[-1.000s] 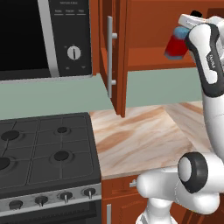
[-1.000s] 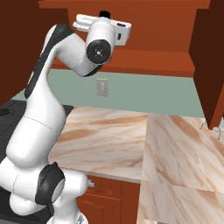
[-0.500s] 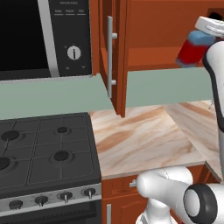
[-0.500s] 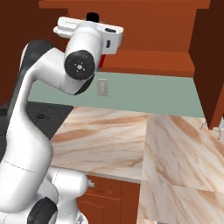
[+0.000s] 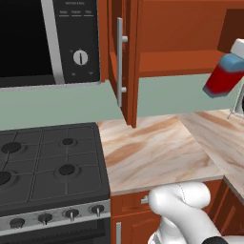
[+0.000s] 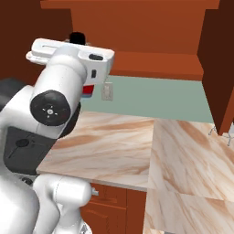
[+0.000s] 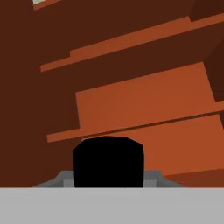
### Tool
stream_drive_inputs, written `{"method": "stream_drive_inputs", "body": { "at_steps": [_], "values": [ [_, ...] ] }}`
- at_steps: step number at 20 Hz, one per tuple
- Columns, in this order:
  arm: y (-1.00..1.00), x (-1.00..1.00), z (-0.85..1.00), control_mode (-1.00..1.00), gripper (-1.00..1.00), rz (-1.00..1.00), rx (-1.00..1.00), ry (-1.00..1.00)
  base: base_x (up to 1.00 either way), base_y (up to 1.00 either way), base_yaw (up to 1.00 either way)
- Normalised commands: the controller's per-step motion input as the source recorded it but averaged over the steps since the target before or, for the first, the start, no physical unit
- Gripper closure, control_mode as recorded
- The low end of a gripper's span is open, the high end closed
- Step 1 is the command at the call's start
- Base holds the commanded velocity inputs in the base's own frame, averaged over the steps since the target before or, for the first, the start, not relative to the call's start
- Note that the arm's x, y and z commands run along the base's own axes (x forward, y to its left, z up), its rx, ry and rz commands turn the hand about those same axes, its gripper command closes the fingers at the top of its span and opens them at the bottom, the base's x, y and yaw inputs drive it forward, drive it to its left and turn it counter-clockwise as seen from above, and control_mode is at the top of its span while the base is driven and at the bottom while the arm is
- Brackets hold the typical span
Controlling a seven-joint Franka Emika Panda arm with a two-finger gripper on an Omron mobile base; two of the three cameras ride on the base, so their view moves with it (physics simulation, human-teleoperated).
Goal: Open the cabinet directly in front. Then move the liquor and the mug to the dining counter with the candle on it.
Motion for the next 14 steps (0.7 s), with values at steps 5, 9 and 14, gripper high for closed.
{"method": "stream_drive_inputs", "body": {
  "at_steps": [5,9,14],
  "values": [
    [0.33,-0.55,-0.52,-1.0,1.0,0.0,-0.05,0.01,0.0,0.0,0.0],
    [0.41,-0.23,-0.47,-1.0,1.0,0.0,-0.06,0.04,0.0,0.0,0.0],
    [0.35,-0.04,-0.25,-1.0,1.0,0.0,-0.01,0.0,0.0,0.0,0.0]
  ]
}}
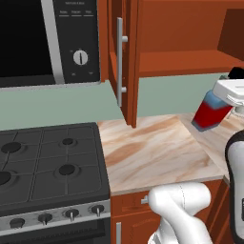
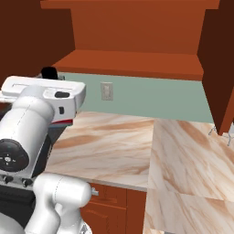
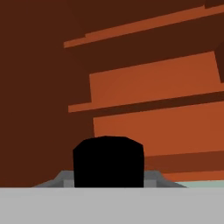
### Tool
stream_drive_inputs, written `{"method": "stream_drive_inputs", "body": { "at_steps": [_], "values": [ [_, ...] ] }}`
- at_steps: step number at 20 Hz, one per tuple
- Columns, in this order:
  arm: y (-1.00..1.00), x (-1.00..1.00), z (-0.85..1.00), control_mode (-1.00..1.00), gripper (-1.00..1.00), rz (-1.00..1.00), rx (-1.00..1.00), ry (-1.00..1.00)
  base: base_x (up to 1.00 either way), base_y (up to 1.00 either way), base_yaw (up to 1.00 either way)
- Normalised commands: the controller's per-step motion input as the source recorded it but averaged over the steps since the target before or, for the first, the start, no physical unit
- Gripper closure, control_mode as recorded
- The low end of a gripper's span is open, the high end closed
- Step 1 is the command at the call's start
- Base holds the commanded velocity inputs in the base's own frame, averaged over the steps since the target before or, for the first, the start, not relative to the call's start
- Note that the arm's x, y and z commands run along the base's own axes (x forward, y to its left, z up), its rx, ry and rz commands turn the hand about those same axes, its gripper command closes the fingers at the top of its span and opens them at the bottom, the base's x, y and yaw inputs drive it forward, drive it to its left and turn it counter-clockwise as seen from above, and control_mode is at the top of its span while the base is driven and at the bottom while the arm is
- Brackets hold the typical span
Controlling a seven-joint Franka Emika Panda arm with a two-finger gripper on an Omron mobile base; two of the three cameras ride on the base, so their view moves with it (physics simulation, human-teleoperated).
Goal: Open the cabinet directly in front. Then move the liquor and the mug to the dining counter with the candle on it.
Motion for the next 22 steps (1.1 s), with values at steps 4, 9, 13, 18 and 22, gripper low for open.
{"method": "stream_drive_inputs", "body": {
  "at_steps": [4,9,13,18,22],
  "values": [
    [0.42,0.0,-0.24,-1.0,1.0,0.0,-0.03,0.0,0.0,0.0,0.0],
    [0.34,0.0,-0.17,-1.0,1.0,0.0,-0.01,0.0,0.0,0.0,0.0],
    [0.23,0.0,-0.14,-1.0,1.0,0.0,0.0,0.0,0.0,0.0,0.0],
    [0.01,0.0,-0.23,-1.0,1.0,0.0,0.0,0.0,0.0,0.0,0.0],
    [0.0,0.0,-0.34,-1.0,1.0,0.0,0.0,0.03,0.0,0.0,0.0]
  ]
}}
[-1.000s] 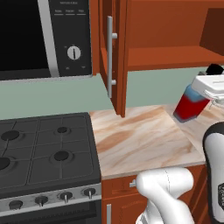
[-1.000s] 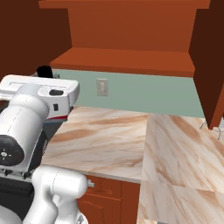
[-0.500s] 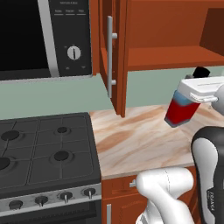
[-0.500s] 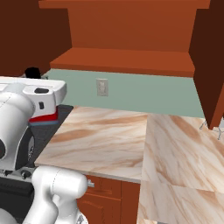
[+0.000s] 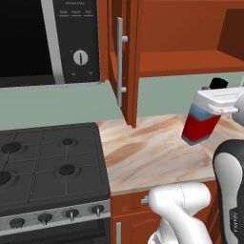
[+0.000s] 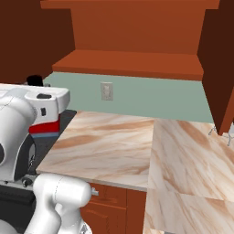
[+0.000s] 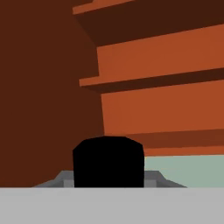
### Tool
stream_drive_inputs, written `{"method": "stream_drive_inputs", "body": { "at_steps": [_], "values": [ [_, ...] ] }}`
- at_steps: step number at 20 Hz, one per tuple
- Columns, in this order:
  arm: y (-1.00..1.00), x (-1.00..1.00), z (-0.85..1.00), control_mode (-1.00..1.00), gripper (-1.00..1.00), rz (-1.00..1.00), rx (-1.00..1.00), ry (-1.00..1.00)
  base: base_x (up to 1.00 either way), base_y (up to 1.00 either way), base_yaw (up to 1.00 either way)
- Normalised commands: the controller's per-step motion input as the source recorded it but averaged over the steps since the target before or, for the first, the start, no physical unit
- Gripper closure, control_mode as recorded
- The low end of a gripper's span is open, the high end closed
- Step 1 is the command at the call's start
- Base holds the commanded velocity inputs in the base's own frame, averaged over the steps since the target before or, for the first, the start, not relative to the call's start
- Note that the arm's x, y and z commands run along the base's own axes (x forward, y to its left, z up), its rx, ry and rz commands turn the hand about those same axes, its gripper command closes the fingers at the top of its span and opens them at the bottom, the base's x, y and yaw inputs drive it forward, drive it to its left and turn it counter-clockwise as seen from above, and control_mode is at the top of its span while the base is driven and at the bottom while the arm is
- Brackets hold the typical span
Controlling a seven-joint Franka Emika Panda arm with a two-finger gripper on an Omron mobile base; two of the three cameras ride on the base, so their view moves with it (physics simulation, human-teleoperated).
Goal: Open the cabinet directly in front. Then move the liquor and the mug to the dining counter with the candle on it.
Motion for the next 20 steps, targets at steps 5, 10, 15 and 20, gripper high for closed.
{"method": "stream_drive_inputs", "body": {
  "at_steps": [5,10,15,20],
  "values": [
    [0.0,0.0,-0.26,-1.0,1.0,0.0,0.0,0.02,0.0,0.0,0.0],
    [0.0,0.0,-0.09,-1.0,1.0,0.0,0.0,0.0,0.0,0.0,0.0],
    [0.0,0.0,-0.07,-1.0,1.0,0.0,0.0,0.0,0.0,0.0,0.0],
    [0.0,0.0,-0.01,1.0,1.0,0.0,0.0,0.0,-0.04,0.0,0.0]
  ]
}}
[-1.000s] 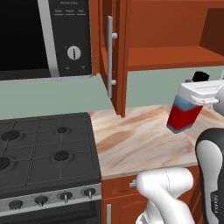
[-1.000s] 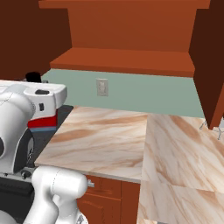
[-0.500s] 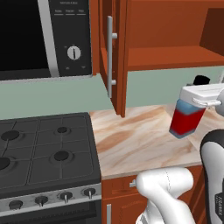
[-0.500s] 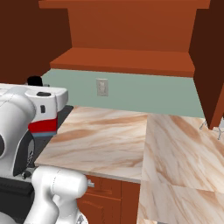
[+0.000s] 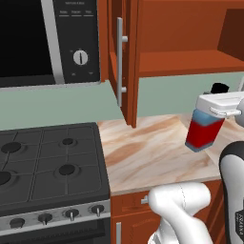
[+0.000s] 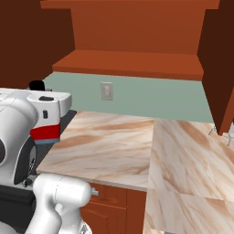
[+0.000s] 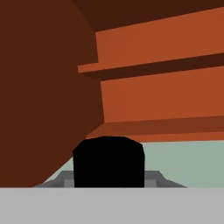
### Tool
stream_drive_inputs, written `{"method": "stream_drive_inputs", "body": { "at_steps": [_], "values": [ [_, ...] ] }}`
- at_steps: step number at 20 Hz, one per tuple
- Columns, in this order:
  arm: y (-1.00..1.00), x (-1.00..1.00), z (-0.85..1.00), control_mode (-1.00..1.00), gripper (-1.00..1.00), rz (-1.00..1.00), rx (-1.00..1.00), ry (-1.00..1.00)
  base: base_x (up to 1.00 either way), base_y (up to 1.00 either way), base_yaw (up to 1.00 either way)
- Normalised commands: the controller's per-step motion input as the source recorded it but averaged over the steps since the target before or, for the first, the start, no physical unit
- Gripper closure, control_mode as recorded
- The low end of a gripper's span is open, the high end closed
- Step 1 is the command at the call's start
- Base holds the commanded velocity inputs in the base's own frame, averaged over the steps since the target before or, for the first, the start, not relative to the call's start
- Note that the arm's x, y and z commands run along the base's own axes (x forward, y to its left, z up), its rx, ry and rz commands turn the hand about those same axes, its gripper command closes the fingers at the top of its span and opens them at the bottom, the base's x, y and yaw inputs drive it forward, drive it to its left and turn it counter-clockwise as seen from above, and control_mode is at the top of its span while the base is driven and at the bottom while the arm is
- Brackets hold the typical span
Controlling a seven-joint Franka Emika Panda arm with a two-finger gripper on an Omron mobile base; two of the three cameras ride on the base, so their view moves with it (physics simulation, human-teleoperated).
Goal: Open the cabinet directly in front. Then move the liquor and the mug to the dining counter with the candle on it.
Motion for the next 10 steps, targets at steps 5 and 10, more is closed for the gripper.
{"method": "stream_drive_inputs", "body": {
  "at_steps": [5,10],
  "values": [
    [0.0,0.0,0.0,1.0,1.0,0.0,0.0,0.0,-0.32,0.0,0.0],
    [0.0,0.0,0.0,1.0,1.0,0.0,0.0,0.0,-0.37,0.0,-0.04]
  ]
}}
